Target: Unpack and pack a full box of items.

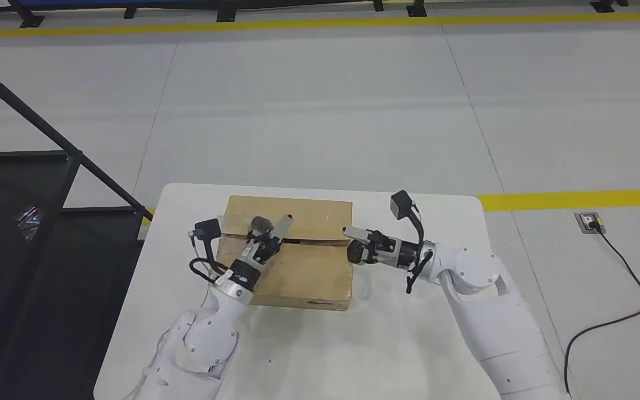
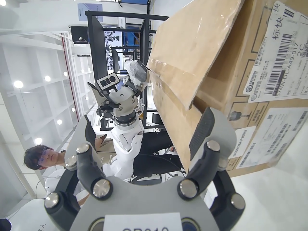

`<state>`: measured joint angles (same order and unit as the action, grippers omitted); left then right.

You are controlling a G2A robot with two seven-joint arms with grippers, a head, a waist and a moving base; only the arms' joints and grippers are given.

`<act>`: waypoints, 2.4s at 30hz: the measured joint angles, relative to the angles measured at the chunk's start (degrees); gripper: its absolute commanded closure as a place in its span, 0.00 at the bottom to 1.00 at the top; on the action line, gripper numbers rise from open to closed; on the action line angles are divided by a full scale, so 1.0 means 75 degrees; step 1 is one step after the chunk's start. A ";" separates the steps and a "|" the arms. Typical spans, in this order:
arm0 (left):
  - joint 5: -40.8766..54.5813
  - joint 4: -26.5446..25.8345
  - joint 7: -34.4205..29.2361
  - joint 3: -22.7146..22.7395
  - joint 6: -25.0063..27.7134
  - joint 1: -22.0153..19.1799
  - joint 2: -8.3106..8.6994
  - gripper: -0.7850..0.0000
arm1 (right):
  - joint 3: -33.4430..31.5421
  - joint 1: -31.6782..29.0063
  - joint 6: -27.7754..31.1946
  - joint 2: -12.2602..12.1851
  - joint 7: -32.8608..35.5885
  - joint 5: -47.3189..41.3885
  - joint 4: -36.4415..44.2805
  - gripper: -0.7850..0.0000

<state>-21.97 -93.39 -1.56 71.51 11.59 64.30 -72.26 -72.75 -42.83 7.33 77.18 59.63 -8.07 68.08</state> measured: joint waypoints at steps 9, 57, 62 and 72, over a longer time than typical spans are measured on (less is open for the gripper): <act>-0.0168 -0.0179 -0.0012 -0.0039 0.0005 0.0072 -0.0036 0.00 | 0.0058 0.0048 0.0095 -0.0055 -0.0016 -0.0114 -0.0104 0.00; -0.2746 -0.0575 -0.0149 -0.0911 -0.1383 -0.0454 -0.0377 0.00 | 0.0272 -0.0009 0.0468 -0.0341 -0.0002 -0.0678 -0.0362 0.00; -0.2860 -0.0538 -0.0233 -0.1063 -0.1495 -0.0590 -0.0433 0.00 | 0.0232 -0.0101 0.0546 -0.0379 -0.0058 -0.0725 -0.0270 0.00; -0.2908 -0.0205 -0.0240 -0.1293 -0.1566 -0.0810 -0.0555 0.00 | -0.0105 -0.0513 0.0834 -0.0511 -0.0294 -0.0873 0.0145 0.00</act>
<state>-43.78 -94.93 -3.36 61.81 -0.15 58.22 -76.43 -73.54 -46.68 13.59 73.35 57.42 -14.62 69.17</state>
